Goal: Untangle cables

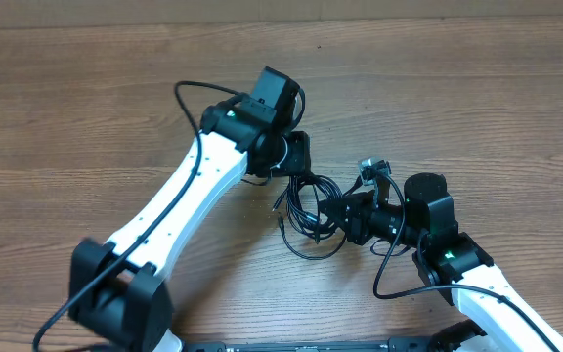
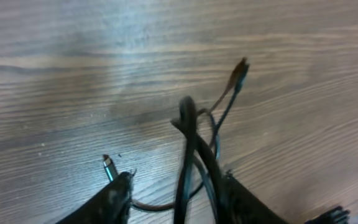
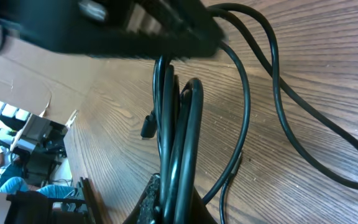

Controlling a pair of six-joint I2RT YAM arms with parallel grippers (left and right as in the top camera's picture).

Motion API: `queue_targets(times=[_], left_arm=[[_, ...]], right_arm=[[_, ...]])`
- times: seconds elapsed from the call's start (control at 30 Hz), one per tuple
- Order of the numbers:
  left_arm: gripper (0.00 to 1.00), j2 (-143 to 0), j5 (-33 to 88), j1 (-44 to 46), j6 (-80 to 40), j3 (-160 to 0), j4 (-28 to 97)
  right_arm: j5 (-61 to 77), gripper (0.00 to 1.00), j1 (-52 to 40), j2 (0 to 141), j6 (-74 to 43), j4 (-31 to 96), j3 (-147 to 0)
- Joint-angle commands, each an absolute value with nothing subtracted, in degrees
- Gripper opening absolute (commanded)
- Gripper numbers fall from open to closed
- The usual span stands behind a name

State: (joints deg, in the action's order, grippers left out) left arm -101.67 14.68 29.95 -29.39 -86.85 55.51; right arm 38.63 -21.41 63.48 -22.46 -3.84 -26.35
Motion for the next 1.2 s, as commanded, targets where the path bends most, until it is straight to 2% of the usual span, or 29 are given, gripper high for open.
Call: queue_targets(times=[0.0,0.03,0.07,0.1,0.13,0.3,0.57,0.7,0.83,1.17], left_arm=[[0.38,-105.03,17.69,30.02,-29.61,-88.18,55.68],[0.35,-105.71,17.89,30.02,-29.58,-88.18,55.7],[0.14,-106.65,17.82,30.02,-29.54,-88.18,55.9],[0.06,-107.09,17.76,30.0,-29.12,-88.18,55.96],[0.04,-107.26,17.45,29.89,-28.62,-88.18,55.96],[0.04,-107.37,10.26,28.91,-28.38,-88.18,56.29],[0.04,-107.37,10.81,27.77,-33.67,-88.18,56.51],[0.04,-107.37,17.87,27.77,-33.67,-88.18,55.31],[0.04,-107.37,25.65,27.79,-33.58,-88.18,53.19],[0.04,-106.83,26.81,26.7,-23.83,-88.23,59.13]], right_arm=[[39.79,0.04,-21.23,62.74,-22.55,-4.62,-26.24],[39.79,0.04,-21.23,62.74,-22.55,-4.6,-26.24],[39.79,0.04,-21.23,62.74,-22.57,-4.58,-26.24],[39.79,0.04,-21.23,62.74,-22.63,-4.58,-26.24],[39.77,0.04,-21.23,62.74,-22.81,-4.58,-26.24],[39.51,0.04,-20.88,62.74,-27.99,-4.36,-26.24],[30.37,0.04,-19.53,62.81,-56.23,0.47,-26.22],[20.71,0.04,-19.53,63.66,-58.65,0.78,-26.22],[16.64,0.04,-19.53,66.15,-62.92,0.73,-26.22],[2.02,0.04,-17.87,70.87,-62.59,-0.3,-26.22]])
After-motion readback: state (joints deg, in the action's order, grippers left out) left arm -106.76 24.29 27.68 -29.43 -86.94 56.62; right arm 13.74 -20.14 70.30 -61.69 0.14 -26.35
